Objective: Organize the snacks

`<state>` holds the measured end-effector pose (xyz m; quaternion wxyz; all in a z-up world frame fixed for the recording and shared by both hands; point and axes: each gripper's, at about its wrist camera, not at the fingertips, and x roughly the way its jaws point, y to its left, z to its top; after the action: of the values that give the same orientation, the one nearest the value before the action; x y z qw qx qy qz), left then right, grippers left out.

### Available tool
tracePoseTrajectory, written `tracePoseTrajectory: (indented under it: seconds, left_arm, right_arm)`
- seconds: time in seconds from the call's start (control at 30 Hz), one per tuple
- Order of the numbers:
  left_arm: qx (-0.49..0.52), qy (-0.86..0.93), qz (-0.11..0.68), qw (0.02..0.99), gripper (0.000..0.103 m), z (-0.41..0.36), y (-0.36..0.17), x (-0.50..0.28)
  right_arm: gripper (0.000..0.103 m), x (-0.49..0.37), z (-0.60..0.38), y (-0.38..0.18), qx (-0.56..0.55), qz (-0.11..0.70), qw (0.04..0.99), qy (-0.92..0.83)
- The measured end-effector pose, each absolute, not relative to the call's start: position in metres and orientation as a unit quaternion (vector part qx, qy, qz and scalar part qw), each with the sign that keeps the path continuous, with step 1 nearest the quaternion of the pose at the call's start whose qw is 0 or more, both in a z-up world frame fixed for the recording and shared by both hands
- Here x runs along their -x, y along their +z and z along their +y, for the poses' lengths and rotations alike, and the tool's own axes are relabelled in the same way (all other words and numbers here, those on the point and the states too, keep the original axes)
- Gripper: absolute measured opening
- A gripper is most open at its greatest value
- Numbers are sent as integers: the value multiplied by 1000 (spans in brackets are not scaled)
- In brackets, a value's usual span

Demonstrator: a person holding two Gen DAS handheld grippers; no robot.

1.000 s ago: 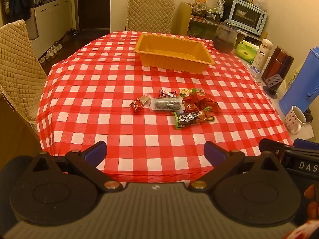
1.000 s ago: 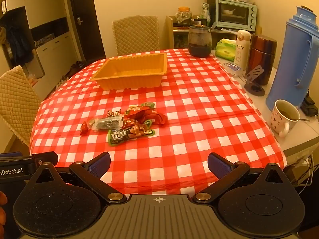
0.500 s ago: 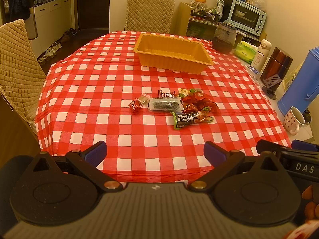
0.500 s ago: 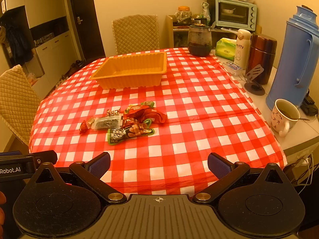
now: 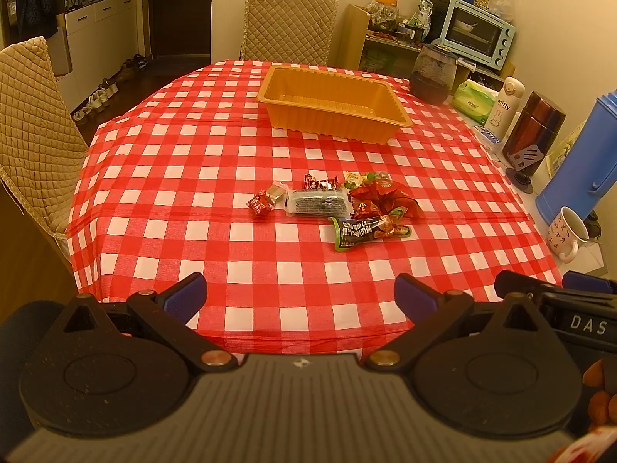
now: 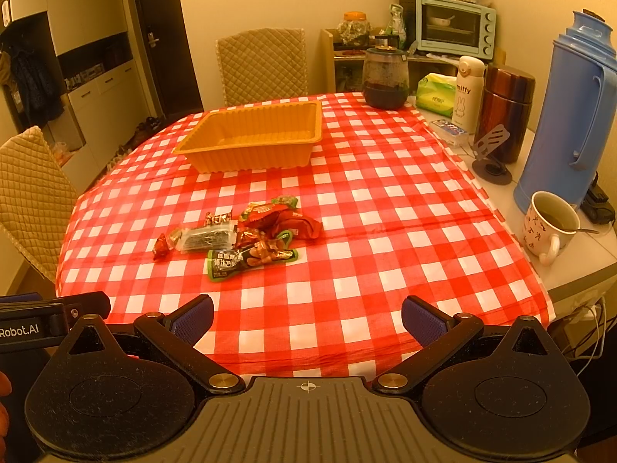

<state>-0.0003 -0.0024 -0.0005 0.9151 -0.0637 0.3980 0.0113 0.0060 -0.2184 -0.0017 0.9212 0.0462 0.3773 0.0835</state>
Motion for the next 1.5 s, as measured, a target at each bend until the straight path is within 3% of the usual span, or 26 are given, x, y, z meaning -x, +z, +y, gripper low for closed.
tracePoseTrajectory:
  seconds: [1.5]
  left_arm:
    - [65,7,398,915,103,-6,-1,-1]
  right_arm:
    - [103,-7,-221,-3,-46,378,921,81]
